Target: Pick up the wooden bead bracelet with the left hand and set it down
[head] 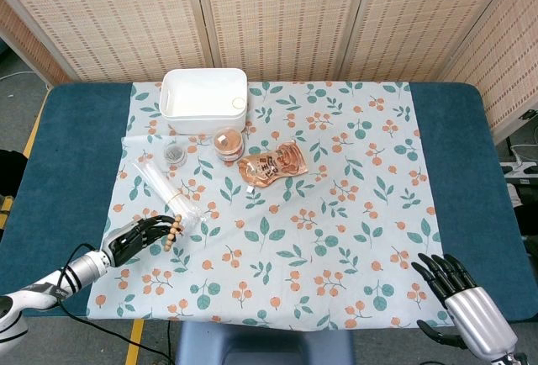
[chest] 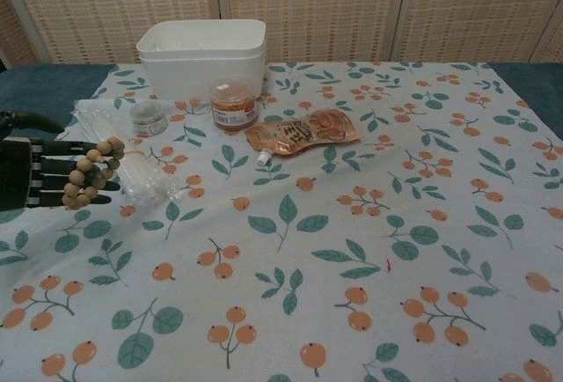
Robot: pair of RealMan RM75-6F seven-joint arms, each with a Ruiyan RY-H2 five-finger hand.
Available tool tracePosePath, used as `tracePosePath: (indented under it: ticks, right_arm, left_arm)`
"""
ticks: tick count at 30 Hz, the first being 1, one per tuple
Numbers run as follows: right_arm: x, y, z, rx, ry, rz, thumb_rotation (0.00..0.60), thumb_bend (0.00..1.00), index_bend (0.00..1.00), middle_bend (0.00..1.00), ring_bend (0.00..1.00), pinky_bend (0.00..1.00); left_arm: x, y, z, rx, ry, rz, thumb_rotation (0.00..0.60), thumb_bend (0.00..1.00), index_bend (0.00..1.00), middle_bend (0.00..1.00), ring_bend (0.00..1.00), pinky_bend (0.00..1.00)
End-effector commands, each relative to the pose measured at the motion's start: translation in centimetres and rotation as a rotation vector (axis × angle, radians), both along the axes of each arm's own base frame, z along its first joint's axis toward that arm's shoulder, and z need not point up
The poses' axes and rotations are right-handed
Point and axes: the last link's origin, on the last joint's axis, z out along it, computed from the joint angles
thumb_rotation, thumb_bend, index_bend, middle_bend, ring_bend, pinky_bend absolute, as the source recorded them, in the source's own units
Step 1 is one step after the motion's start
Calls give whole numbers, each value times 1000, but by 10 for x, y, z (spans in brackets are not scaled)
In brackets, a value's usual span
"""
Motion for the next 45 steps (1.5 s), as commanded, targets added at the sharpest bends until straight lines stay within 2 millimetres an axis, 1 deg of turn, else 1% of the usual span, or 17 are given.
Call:
tracePosePath:
  ticks: [1,8,13,16,18,21,22,26,27,29,31,33,36,38,41,43,45]
  right_arm:
    - [0,0,0,1,0,1,462,204,0,0,0,0]
    - [0,0,-1,2,1,1,461,204,0,0,0,0]
    - [0,1,-1,5,1,2,461,204,0,0,0,0]
    - [0,1,-1,5,1,2,462,204,0,0,0,0]
    - [1,1,0,4,0,3,461,204,0,0,0,0]
    - [1,2,1,1,-2,4,461,204,0,0,0,0]
    - [1,2,1,0,-2,5,462,204,0,0,0,0]
    - [1,3,1,2,-3,7,462,204,0,0,0,0]
    - [1,3,1,2,-3,7,462,204,0,0,0,0]
    - [1,3,2,0,-4,9,462,204,0,0,0,0]
    - [1,4,3,-5,-5,10,462,203,0,0,0,0]
    - [1,4,3,-9,-5,12,461,204,0,0,0,0]
    - [1,5,4,-14,-3,11,462,204,0,0,0,0]
    - [1,4,3,-20,1,11,462,204,0,0,0,0]
    - [0,2,2,-32,11,4,462,204,0,0,0,0]
    - [-1,0,2,-59,24,-4,462,204,0,0,0,0]
    - [-2,-4,2,-97,43,-10,462,204,0,0,0,0]
  left_arm:
    - [-9,-6,-10,38,101,-39,217,560,319,480,175,0]
    - [-18,-16,-27,109,301,-159,211,563,319,479,175,0]
    - [-15,-26,-35,168,404,-262,217,563,307,472,175,0]
    - [-12,-30,-36,224,476,-343,221,565,292,448,174,0]
    - [-11,-33,-36,251,545,-422,223,565,268,392,153,0]
    - [-11,-40,-36,286,656,-550,219,558,238,275,71,0]
    - [-11,-42,-36,303,693,-589,216,552,232,251,48,0]
    - [-10,-47,-35,374,753,-649,212,529,199,210,14,0]
    - [-9,-47,-32,403,758,-656,214,525,183,197,8,0]
    - [-4,-48,-23,484,767,-677,240,525,148,164,0,0]
    - [1,-50,-11,582,786,-701,306,524,101,118,0,0]
    - [3,-56,6,693,819,-730,366,526,37,77,0,0]
    - [0,-74,34,826,899,-766,409,528,0,39,0,0]
    - [-5,-88,45,870,933,-766,445,528,0,18,0,0]
    - [-13,-114,58,926,991,-739,512,528,0,1,0,9]
    - [-20,-127,62,966,1061,-708,529,528,0,0,0,5]
    - [-24,-136,66,965,1192,-738,549,527,0,0,0,0]
